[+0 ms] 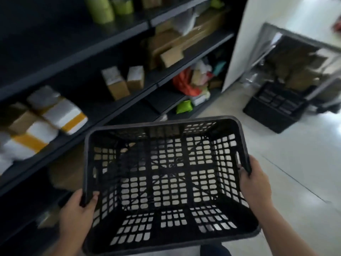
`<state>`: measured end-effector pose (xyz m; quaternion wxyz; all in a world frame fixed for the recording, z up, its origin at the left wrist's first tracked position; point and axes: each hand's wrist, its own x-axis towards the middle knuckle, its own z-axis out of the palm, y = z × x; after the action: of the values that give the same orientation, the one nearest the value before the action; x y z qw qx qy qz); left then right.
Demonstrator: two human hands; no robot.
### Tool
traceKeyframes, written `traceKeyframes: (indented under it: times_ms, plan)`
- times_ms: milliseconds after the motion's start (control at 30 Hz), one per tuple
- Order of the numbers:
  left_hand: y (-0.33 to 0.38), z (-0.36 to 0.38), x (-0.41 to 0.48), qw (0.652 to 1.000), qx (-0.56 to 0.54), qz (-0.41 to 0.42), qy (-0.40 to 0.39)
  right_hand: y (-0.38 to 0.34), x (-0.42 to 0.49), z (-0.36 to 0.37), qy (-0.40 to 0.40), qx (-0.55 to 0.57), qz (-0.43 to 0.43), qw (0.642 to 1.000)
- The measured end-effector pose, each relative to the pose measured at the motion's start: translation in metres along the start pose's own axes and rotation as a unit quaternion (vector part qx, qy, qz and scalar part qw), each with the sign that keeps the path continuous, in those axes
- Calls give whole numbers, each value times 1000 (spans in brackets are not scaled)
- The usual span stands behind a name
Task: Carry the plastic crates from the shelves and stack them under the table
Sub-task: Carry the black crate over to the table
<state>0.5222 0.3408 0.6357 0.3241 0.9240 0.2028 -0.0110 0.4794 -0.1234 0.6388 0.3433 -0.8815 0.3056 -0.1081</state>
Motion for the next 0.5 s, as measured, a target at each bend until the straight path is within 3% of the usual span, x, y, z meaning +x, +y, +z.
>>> traceKeyframes:
  times_ms: [167, 367, 500]
  plan:
    - [145, 89, 16, 995, -4, 65, -74, 76, 55, -96, 91, 17, 82, 992]
    - [312, 205, 18, 970, -15, 209, -120, 155, 134, -194, 171, 16, 141, 975]
    - [412, 266, 24, 957, -32, 234, -168, 186, 186, -239, 196, 38, 166, 966]
